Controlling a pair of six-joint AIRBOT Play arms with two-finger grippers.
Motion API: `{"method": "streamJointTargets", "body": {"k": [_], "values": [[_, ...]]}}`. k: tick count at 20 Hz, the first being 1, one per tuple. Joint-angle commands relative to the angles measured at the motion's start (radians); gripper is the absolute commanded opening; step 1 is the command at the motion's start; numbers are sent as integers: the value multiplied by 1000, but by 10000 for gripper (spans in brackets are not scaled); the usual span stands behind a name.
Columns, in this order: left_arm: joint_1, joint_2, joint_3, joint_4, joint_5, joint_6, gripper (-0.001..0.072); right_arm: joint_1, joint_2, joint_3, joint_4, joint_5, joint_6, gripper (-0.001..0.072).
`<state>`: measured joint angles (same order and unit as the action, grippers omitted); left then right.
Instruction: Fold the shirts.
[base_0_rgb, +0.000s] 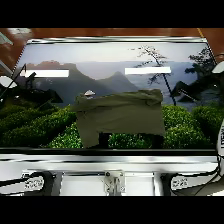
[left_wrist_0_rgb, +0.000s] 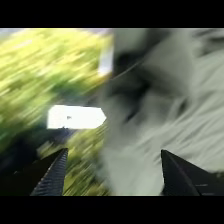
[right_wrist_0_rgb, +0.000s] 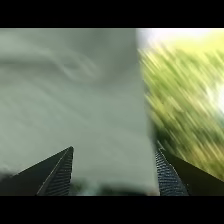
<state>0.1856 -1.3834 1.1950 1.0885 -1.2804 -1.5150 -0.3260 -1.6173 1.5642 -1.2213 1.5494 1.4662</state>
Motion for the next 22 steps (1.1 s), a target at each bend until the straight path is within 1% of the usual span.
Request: {"method": "streamJointTargets", "body": {"k": [1,2,4,7,9,14,17,19,20,21,22], "values": [[70,79,-127,70,-107,23,703,-114,83,-114,-35,137,-24,633],[69,91,-202,38,-96,36,703,-134,113,-190,-2,91,-32,633],[58,96,-356,-97,-48,113,703,-142,153,-325,62,-3,-47,633],[21,94,-510,-277,89,200,702,-140,159,-444,199,-85,-67,633],[-7,86,-541,-326,137,223,701,-140,159,-467,235,-103,-85,633],[-108,28,-541,-350,203,225,701,-140,159,-467,229,-121,-92,633],[-169,-16,-541,-428,254,227,700,-140,159,-467,225,-121,-92,633],[-206,-47,-540,-482,278,248,692,-140,159,-467,225,-120,-92,633],[-222,-64,-540,-505,288,247,608,-140,159,-467,225,-120,-93,633],[-237,-81,-539,-530,296,247,505,-140,159,-467,225,-121,-95,633],[-245,-94,-539,-557,302,248,428,-140,159,-467,221,-121,-96,633]]}}
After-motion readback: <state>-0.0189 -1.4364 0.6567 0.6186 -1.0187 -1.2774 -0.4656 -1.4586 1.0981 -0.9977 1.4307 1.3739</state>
